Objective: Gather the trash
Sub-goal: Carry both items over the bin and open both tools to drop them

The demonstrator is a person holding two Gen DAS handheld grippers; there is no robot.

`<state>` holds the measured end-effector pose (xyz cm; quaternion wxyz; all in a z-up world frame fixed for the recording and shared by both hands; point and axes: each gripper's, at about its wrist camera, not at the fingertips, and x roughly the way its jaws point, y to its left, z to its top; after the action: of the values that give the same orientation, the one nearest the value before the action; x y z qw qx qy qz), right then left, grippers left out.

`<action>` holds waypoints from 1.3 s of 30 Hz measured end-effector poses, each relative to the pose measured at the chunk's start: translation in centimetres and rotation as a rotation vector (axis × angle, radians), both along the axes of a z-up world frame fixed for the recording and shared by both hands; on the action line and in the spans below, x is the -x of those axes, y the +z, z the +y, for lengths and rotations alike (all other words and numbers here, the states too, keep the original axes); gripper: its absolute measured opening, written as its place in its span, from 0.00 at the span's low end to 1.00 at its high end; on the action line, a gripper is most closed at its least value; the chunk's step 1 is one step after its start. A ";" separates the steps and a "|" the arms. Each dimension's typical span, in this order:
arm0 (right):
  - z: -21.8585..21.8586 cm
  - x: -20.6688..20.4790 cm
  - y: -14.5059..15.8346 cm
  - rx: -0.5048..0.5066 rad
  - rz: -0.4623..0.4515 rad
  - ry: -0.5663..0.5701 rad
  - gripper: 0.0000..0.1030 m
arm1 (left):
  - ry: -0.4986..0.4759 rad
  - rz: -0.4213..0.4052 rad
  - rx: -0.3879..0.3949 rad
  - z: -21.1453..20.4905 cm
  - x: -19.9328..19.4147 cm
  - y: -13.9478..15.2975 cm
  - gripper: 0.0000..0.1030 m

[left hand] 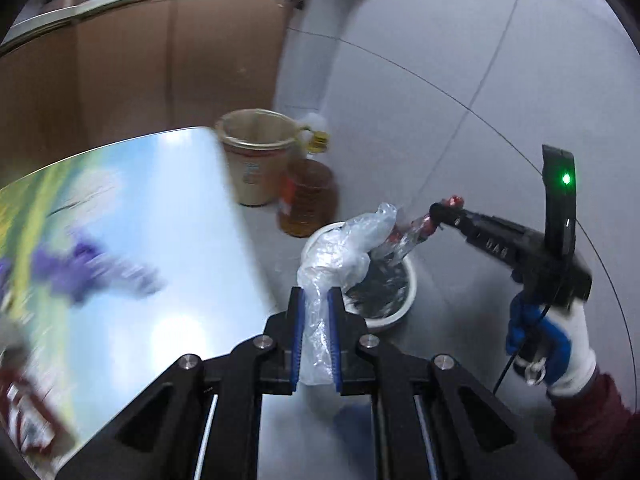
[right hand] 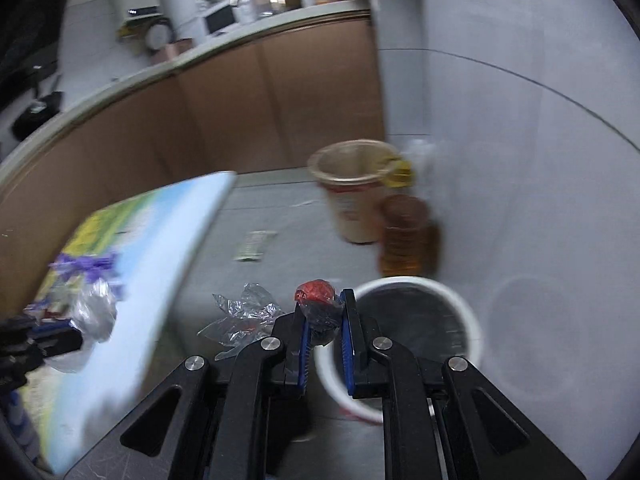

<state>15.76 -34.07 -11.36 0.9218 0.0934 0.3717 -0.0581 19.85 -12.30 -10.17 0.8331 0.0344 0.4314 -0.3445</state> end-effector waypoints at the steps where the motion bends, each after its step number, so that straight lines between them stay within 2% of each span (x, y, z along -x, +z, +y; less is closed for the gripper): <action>1: -1.1 -0.2 -0.4 0.022 0.010 -0.025 0.13 | -0.016 0.008 -0.002 -1.8 -0.6 -0.1 0.10; 8: -5.4 -1.7 -2.9 0.080 0.061 -0.119 0.14 | -0.068 0.079 -0.021 -11.5 -4.4 -2.6 0.11; 16: -7.9 -4.1 -5.6 0.099 0.100 -0.170 0.14 | -0.035 0.141 -0.041 -17.0 -7.7 -5.7 0.12; 19: -8.1 -4.4 -6.2 0.111 0.116 -0.177 0.16 | -0.026 0.199 -0.027 -17.4 -8.7 -7.0 0.13; 21: -8.1 -4.6 -6.3 0.124 0.123 -0.184 0.24 | -0.019 0.221 -0.024 -17.8 -9.2 -7.6 0.15; 23: -8.1 -4.4 -6.2 0.128 0.121 -0.194 0.41 | -0.016 0.235 -0.017 -18.0 -9.4 -8.0 0.18; 24: -8.0 -4.3 -6.1 0.132 0.120 -0.198 0.45 | -0.016 0.241 -0.010 -18.1 -9.5 -8.2 0.20; 26: -8.1 -4.5 -6.3 0.141 0.122 -0.201 0.51 | -0.011 0.245 0.003 -18.0 -9.5 -8.2 0.37; 28: -8.0 -4.2 -6.1 0.145 0.123 -0.202 0.52 | -0.003 0.240 0.015 -17.5 -9.3 -7.9 0.41; 30: -7.7 -3.8 -5.8 0.149 0.120 -0.203 0.55 | 0.002 0.240 0.024 -17.1 -9.2 -7.7 0.41; 35: -6.6 -2.3 -4.4 0.130 0.092 -0.206 0.65 | 0.030 0.167 0.071 -14.4 -7.7 -5.1 0.41; 39: -5.4 -1.0 -2.6 0.107 0.059 -0.196 0.67 | 0.070 0.083 0.110 -11.6 -6.2 -2.6 0.41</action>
<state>16.80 -39.46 -13.96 0.9039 0.0781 0.3843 -0.1706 26.00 -23.89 -12.77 0.8268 -0.0409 0.4467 -0.3394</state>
